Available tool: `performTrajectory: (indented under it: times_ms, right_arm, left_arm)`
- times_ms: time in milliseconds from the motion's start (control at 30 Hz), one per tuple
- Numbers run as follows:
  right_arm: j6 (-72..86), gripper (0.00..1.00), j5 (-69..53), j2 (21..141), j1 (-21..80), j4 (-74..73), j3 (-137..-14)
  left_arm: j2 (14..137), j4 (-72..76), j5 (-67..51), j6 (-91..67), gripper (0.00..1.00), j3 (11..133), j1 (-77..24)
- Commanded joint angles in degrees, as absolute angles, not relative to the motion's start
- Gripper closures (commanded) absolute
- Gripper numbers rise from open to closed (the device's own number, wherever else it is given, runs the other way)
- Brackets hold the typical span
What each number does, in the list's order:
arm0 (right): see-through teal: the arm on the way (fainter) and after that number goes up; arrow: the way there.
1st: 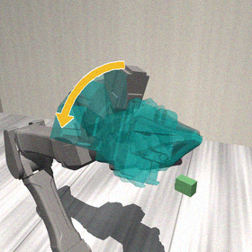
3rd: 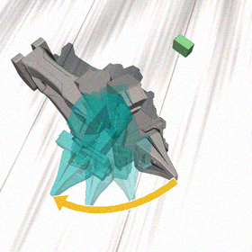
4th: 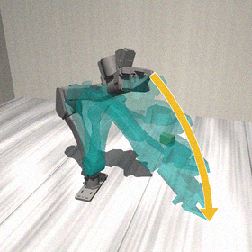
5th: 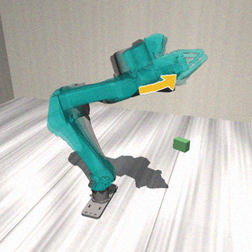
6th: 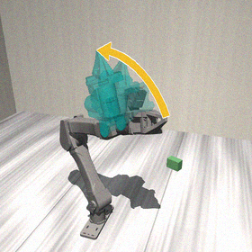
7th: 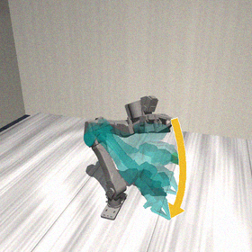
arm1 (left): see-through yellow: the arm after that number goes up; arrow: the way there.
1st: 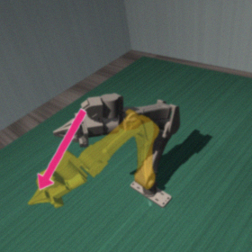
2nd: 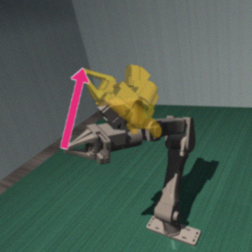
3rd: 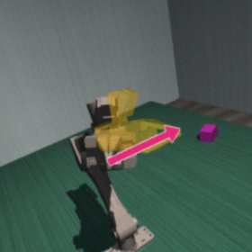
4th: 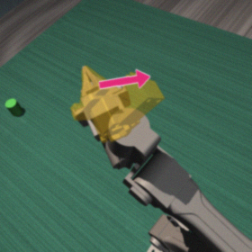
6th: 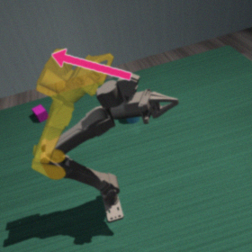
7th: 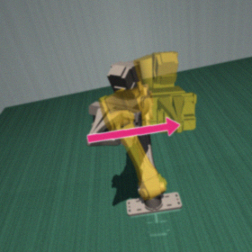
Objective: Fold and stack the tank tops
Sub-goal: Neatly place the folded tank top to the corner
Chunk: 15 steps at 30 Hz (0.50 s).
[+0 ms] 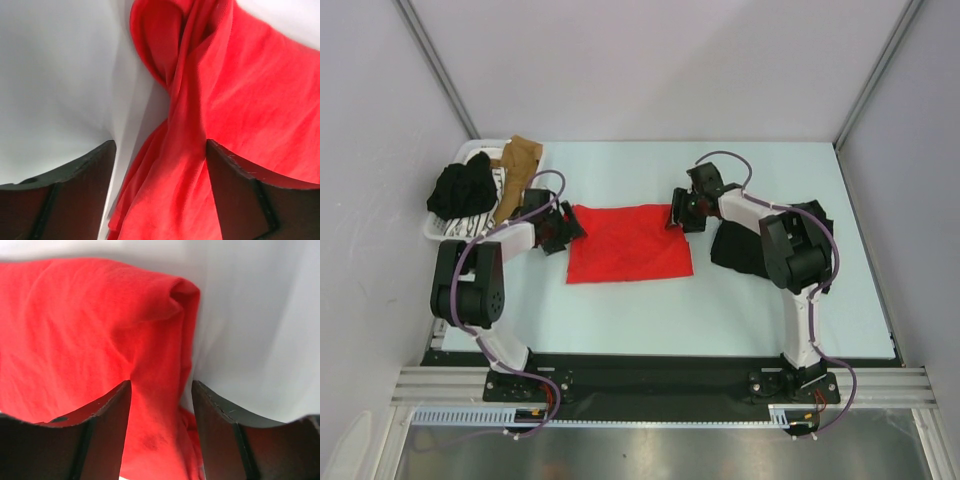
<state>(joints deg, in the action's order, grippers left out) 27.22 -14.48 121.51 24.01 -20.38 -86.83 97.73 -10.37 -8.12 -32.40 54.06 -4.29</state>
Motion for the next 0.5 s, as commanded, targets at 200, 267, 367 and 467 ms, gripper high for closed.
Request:
performTrajectory:
  times_ms: [200, 267, 367, 467]
  right_arm:
    - [27.60, 0.55, -12.57, 126.47, 27.42, -23.11, -89.73]
    - [28.03, 0.78, -12.30, 126.48, 27.51, -22.59, -89.56]
    - [27.60, 1.00, -10.29, 124.47, 27.42, -22.67, -90.00]
    - [27.16, 1.00, -9.32, 120.61, 27.25, -22.59, -89.04]
  left_arm:
    - [104.59, -6.95, -10.54, -32.69, 0.58, 57.92, -4.30]
    - [105.29, -6.24, -10.55, -32.96, 0.87, 58.01, -5.00]
    - [103.98, -5.19, -10.11, -33.05, 1.00, 57.48, -5.97]
    - [102.05, -3.43, -10.55, -33.40, 1.00, 56.60, -7.46]
